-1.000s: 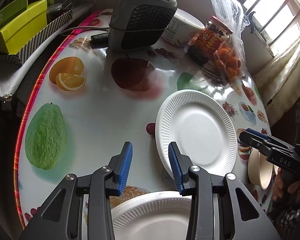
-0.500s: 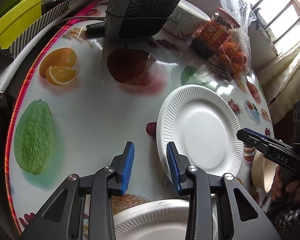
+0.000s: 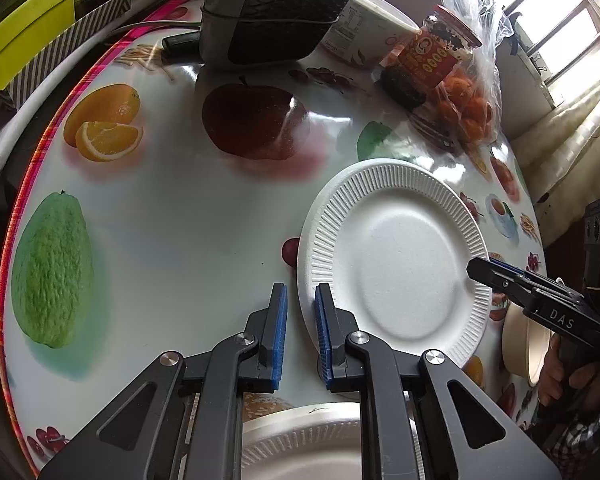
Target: Organize plates and bowls
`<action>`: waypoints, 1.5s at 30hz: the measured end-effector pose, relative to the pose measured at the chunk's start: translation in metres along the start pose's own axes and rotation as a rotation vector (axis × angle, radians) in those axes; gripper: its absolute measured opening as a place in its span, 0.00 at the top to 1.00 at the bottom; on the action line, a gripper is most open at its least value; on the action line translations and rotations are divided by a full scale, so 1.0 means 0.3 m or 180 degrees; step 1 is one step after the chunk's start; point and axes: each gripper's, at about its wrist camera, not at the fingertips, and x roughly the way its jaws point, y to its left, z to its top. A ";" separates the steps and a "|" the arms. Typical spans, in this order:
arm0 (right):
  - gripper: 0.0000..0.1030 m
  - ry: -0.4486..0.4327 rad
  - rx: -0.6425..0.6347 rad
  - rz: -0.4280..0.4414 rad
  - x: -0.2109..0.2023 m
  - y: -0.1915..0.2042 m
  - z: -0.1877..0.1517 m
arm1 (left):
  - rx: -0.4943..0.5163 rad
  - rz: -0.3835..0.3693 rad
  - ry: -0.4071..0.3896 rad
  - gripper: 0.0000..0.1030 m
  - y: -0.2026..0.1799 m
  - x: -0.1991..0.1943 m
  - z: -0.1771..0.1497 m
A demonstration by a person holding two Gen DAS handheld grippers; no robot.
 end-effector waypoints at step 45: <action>0.78 -0.0086 0.0005 -0.0017 -0.028 0.015 -0.012 | -0.0053 -0.0030 -0.0166 0.89 -0.025 -0.073 -0.009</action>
